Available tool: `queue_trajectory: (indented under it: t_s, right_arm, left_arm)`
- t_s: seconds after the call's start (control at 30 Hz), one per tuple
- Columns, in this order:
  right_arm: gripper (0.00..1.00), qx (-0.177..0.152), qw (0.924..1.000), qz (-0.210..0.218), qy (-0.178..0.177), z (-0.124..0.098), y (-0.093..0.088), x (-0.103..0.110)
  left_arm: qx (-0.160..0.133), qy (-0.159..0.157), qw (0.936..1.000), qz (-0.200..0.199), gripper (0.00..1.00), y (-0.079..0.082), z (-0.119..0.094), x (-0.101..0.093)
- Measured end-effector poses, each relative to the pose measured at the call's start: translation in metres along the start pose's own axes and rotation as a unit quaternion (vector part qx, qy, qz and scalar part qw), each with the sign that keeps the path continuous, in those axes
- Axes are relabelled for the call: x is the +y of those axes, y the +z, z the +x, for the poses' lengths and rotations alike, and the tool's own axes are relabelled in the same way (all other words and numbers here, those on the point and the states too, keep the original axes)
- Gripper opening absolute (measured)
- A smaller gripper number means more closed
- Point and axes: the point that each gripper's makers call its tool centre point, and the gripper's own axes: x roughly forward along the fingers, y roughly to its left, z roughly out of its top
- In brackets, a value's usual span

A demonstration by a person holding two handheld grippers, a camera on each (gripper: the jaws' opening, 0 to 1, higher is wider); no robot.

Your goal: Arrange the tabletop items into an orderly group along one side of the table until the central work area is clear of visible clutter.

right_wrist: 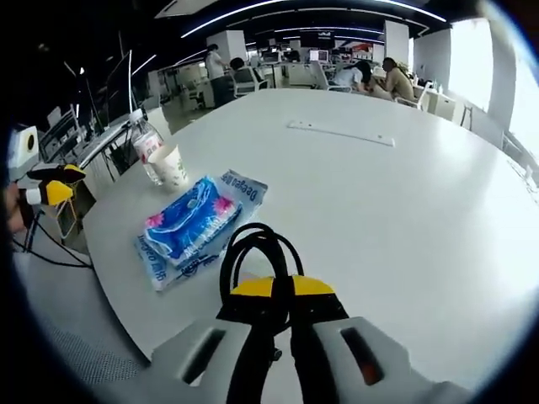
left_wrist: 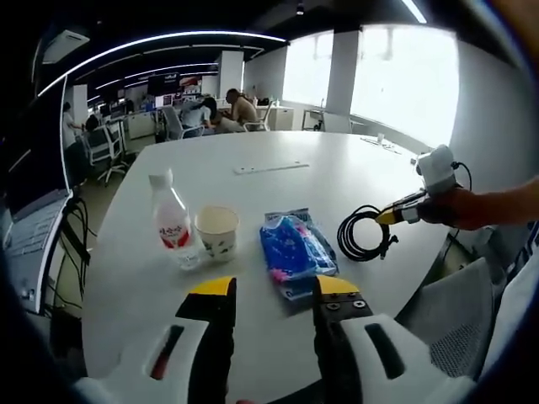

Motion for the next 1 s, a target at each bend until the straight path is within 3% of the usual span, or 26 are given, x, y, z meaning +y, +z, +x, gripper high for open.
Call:
queue_trajectory:
  t_s: [0.17,1.0]
  right_arm:
    - [0.02,0.015,0.9998,-0.002,-0.010,0.005,-0.011,-0.008]
    - [0.01,0.032,0.9993,-0.001,-0.018,0.006,-0.023,-0.016]
  left_arm:
    - [-0.002,0.002,1.0000,-0.001,0.35,0.002,0.000,0.002]
    - [0.001,0.006,1.0000,-0.004,0.35,-0.001,-0.002,0.002]
